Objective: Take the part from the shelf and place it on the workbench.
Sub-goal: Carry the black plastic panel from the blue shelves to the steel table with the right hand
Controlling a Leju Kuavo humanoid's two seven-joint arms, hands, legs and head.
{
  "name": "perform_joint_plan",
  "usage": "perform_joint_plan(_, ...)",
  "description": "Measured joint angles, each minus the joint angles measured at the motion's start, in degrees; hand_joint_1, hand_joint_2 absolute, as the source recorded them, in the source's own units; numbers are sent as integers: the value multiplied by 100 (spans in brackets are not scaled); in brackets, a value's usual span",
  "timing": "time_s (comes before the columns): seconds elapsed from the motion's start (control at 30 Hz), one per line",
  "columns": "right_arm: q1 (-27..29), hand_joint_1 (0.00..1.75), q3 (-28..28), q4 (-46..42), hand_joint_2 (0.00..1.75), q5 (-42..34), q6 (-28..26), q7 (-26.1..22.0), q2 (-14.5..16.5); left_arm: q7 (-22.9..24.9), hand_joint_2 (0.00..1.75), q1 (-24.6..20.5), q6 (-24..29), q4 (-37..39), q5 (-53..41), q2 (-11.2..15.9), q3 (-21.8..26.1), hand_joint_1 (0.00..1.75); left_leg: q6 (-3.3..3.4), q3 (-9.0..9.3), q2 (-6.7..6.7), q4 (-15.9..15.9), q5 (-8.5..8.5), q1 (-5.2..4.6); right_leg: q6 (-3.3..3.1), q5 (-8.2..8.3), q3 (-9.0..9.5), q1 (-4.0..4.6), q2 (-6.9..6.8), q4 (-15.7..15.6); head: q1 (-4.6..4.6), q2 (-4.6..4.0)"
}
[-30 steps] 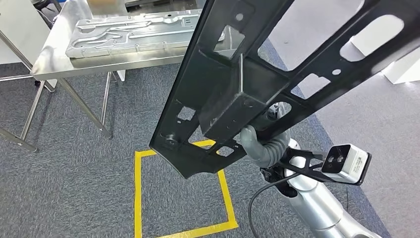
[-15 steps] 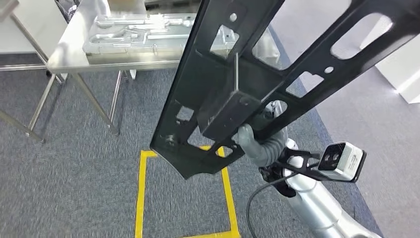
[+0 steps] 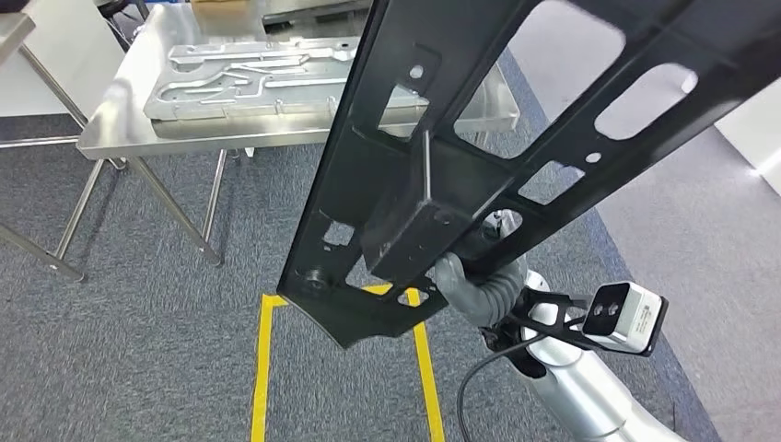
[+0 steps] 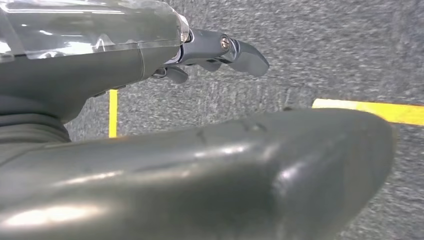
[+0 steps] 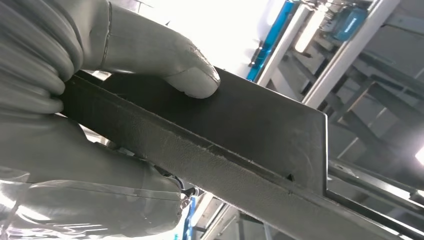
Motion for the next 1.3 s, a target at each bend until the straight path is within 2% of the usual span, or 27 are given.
perform_joint_plan(0.07,23,169,0,0,175,7,9,2,15,-1,0,10,6,0,0,-3,0,0,-46,-458,-2,684,-297,10,-26,-61,50,8,18,-1,-1,0)
perform_joint_plan(0.1,39,169,0,0,175,11,14,4,18,-1,0,21,7,0,0,-5,0,0,-60,-628,-2,873,-365,13,-28,-93,82,15,31,0,-1,0)
perform_joint_plan(0.13,50,169,0,0,175,17,17,4,22,-1,0,32,7,0,0,-7,0,0,-65,-706,-2,876,-309,13,-24,-126,123,21,45,1,-2,0)
perform_joint_plan(0.17,57,169,-1,0,175,22,20,5,27,-2,0,39,7,0,0,-8,0,0,-62,-675,-2,660,-113,13,-17,-162,175,27,57,2,-2,0)
perform_joint_plan(0.23,61,169,-3,-1,175,36,22,5,44,-3,0,42,7,0,0,-7,0,0,-11,-417,-3,-110,400,2,8,-241,296,41,67,3,-1,0)
perform_joint_plan(0.27,61,169,-4,-2,175,44,25,6,52,-7,0,38,5,0,-1,-5,0,0,26,-301,-5,-435,511,-15,28,-275,333,47,68,5,0,0)
perform_joint_plan(0.3,62,169,-7,-9,175,54,30,11,60,-11,0,37,3,0,-2,-3,0,0,67,-226,-7,-631,560,-34,56,-303,351,51,68,4,1,0)
perform_joint_plan(0.33,66,169,-11,-17,175,63,34,16,66,-15,0,41,-2,0,-4,-2,0,0,106,-204,-9,-698,528,-50,90,-313,360,54,69,21,0,0)
perform_joint_plan(0.43,76,169,-54,-64,175,80,46,21,72,-24,0,53,-21,0,-13,-4,0,0,208,-95,-19,-772,569,-24,191,-365,356,55,68,160,0,0)
perform_joint_plan(0.5,80,169,-104,-107,175,87,52,16,72,-31,0,37,-29,0,-21,-7,0,0,254,-11,-24,-806,556,-4,242,-568,130,36,66,593,1,0)
perform_joint_plan(0.57,116,169,-142,-130,175,94,60,12,72,-34,0,31,-31,0,-29,-8,0,0,275,21,-26,-807,514,-4,286,-852,-339,6,66,1312,1,0)
perform_joint_plan(0.6,148,169,-156,-135,175,98,64,10,72,-34,0,36,-30,0,-32,-9,0,0,275,39,-27,-806,488,-4,304,-912,-543,-10,64,1564,1,0)
perform_joint_plan(0.63,181,169,-174,-142,175,105,76,4,72,-33,0,40,-28,0,-32,-9,1,0,269,67,-29,-805,458,-3,320,-865,-665,-24,62,1640,1,0)
perform_joint_plan(0.67,212,169,-197,-155,175,121,92,-9,74,-31,0,42,-25,0,-32,-9,1,0,261,108,-32,-805,424,-2,327,-689,-664,-36,59,1484,1,0)
perform_joint_plan(0.73,272,169,-257,-199,175,171,134,-56,80,-24,0,41,-16,0,-26,-10,2,0,230,205,-38,-807,343,-1,304,-156,-412,-43,45,728,1,0)
perform_joint_plan(0.77,304,169,-290,-223,175,196,154,-85,84,-21,0,37,-10,0,-18,-11,2,0,206,245,-42,-806,306,-4,278,-19,-287,-27,35,378,1,0)
perform_joint_plan(0.8,341,169,-319,-247,175,213,174,-109,90,-16,0,33,-3,0,-9,-13,2,0,175,264,-44,-812,274,-7,245,48,-205,-7,27,155,1,0)
perform_joint_plan(0.9,455,169,-403,-318,175,253,230,-145,116,-10,0,30,20,0,9,-20,4,0,69,315,-40,-767,236,-10,137,35,-129,13,30,32,0,0)
perform_joint_plan(0.97,489,169,-431,-361,175,278,244,-154,140,-10,0,20,25,0,13,-26,4,0,26,246,-40,-520,169,4,65,19,-33,-8,33,2,0,0)
perform_joint_plan(1.0,498,169,-436,-378,175,286,249,-157,156,-11,0,12,26,0,14,-28,3,0,11,109,-41,-252,73,14,40,3,13,-16,32,-8,-1,0)
perform_joint_plan(1.1,579,169,-471,-398,175,348,324,-139,209,-12,0,23,24,0,14,-30,3,0,-30,-521,-41,748,-324,22,9,-83,99,-9,37,-9,-1,0)
perform_joint_plan(1.13,628,169,-499,-399,175,385,377,-124,234,-12,0,33,19,0,14,-31,4,0,-40,-651,-40,858,-335,23,12,-119,137,-8,43,-9,-1,0)
perform_joint_plan(1.17,678,169,-532,-400,175,420,429,-111,263,-12,0,42,14,0,13,-32,4,0,-43,-679,-40,759,-218,25,20,-156,185,-8,47,-8,-1,0)
perform_joint_plan(1.23,746,169,-594,-408,175,478,512,-100,319,-14,0,47,7,0,13,-31,3,0,-34,-475,-39,41,302,28,50,-237,294,-9,52,-8,-1,0)
perform_joint_plan(1.27,768,169,-622,-415,175,496,537,-100,343,-15,0,45,5,0,13,-30,3,0,-17,-358,-37,-315,457,16,73,-273,338,-4,53,-4,0,0)
perform_joint_plan(1.3,786,169,-647,-424,175,509,556,-100,364,-16,0,39,4,0,11,-29,2,0,15,-271,-34,-560,523,1,103,-306,362,1,55,-6,0,0)
